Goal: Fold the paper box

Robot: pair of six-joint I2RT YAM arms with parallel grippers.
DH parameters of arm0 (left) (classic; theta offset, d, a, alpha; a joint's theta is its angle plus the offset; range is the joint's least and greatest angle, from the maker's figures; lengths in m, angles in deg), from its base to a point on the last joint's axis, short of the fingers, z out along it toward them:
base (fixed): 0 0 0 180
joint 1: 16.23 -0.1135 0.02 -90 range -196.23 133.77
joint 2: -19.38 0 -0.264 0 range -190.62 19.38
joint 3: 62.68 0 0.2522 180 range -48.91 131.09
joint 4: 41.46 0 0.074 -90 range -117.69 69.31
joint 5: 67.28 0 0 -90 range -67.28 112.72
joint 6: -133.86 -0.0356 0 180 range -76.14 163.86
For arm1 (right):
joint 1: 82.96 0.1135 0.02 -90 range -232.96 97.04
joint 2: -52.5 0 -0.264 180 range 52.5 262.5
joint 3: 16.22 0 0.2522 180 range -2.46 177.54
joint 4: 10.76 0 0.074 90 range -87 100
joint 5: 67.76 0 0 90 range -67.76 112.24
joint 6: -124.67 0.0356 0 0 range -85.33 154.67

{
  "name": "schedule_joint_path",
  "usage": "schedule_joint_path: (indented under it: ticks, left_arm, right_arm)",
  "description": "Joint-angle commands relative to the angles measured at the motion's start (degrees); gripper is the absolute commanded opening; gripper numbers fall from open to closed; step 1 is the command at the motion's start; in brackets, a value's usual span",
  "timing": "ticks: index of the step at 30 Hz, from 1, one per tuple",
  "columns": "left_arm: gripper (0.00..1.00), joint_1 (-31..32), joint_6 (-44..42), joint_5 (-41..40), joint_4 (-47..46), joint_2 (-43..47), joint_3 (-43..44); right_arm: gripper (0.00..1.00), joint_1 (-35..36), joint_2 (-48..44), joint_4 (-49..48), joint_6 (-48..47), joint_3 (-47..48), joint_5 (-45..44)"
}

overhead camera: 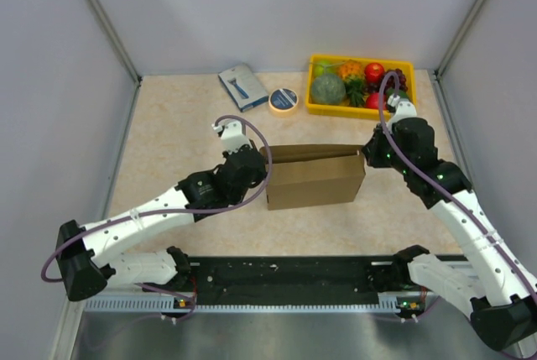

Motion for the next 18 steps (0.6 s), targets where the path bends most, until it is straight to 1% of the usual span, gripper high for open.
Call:
schedule_joint_path:
  ticks: [1,4,12,18]
  left_arm:
    - [0.00,2.1,1.8,0.9,2.6,-1.6,-1.6]
    - [0.00,3.1,0.9,0.6,1.9,-1.6,-2.7]
    - [0.00,4.4,3.5,-0.9,-0.7,0.1,-9.1]
    - [0.00,4.8,5.2,-1.0,-0.8,0.9,-11.8]
  right_arm:
    - [0.00,2.2,0.0,2.4,1.1,-2.4,4.8]
    - [0.00,2.1,-0.5,2.3,1.0,-2.7,4.7]
    - [0.00,2.1,-1.3,1.2,0.4,-4.0,4.7]
    - [0.00,2.2,-2.0,1.3,0.7,-5.6,4.7]
